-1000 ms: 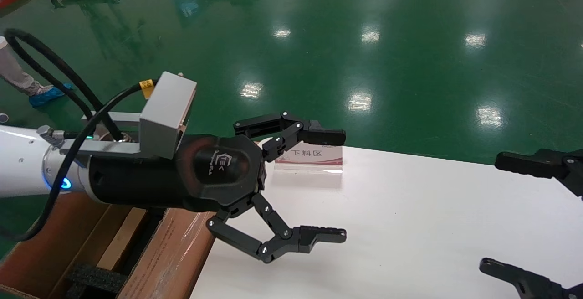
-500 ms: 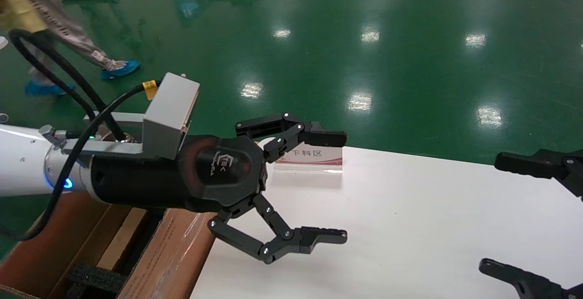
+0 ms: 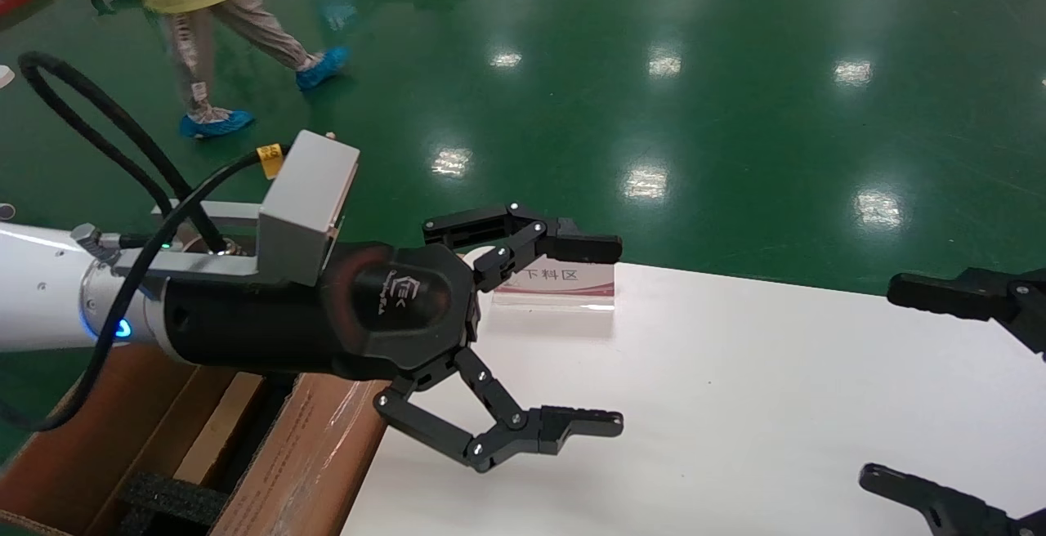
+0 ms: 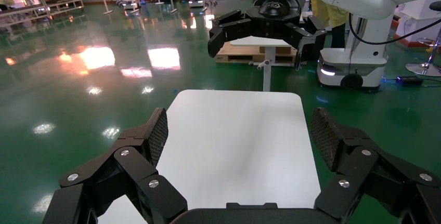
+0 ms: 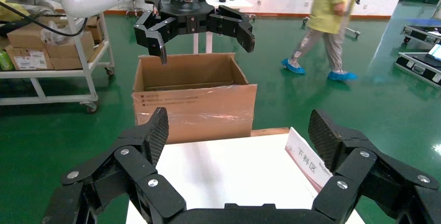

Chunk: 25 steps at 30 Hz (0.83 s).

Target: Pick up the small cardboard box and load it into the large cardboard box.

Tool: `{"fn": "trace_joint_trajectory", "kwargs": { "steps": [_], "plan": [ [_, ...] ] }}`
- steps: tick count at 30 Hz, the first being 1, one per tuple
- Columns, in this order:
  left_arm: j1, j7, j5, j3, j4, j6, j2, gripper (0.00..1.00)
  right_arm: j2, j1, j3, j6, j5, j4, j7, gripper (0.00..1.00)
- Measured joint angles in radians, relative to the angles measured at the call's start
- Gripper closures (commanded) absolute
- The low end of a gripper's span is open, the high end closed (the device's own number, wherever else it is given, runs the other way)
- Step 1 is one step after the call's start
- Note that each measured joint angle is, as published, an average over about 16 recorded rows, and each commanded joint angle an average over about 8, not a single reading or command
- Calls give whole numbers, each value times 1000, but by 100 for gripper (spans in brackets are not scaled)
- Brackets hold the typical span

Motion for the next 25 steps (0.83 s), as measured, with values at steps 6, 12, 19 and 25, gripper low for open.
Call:
{"fn": "trace_joint_trajectory", "kwargs": {
  "steps": [6,12,19,25],
  "plan": [
    [0,0,0,0,0,0,0,0,0,0,0,0,0,0,0,0],
    [-1,0,1,1,0,0,0,0,0,0,0,0,0,0,0,0],
    [-1,0,1,1,0,0,0,0,0,0,0,0,0,0,0,0],
    [-1,0,1,1,0,0,0,0,0,0,0,0,0,0,0,0]
  ]
}}
